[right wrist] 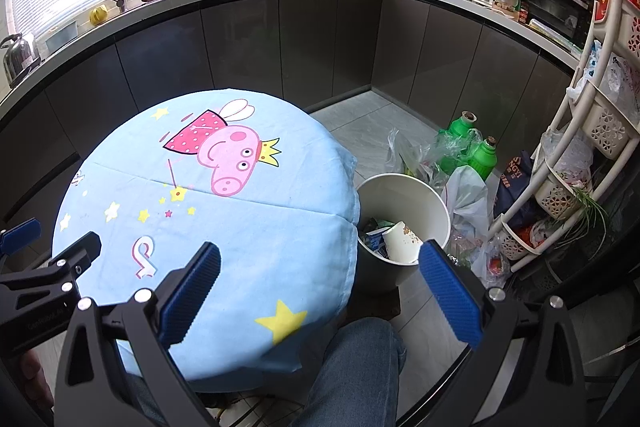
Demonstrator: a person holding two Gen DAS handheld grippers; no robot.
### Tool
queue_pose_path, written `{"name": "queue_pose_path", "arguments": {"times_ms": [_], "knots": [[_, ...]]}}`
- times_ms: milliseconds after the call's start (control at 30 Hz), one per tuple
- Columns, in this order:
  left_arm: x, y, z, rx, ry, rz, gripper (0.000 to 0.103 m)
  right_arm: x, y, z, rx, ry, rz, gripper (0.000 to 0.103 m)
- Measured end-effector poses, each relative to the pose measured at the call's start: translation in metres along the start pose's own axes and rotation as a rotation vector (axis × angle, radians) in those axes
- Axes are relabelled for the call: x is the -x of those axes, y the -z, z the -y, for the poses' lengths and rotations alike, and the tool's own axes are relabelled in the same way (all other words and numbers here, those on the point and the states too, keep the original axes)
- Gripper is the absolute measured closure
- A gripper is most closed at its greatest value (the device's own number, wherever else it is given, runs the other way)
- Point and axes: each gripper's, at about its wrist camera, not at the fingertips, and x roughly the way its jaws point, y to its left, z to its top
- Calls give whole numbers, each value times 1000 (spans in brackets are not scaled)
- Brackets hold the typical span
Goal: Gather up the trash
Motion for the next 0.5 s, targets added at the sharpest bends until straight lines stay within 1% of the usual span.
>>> {"name": "queue_pose_path", "arguments": {"times_ms": [500], "knots": [[1, 0, 0, 0, -1, 1, 9, 0, 0, 0, 0, -3, -4, 4]]}}
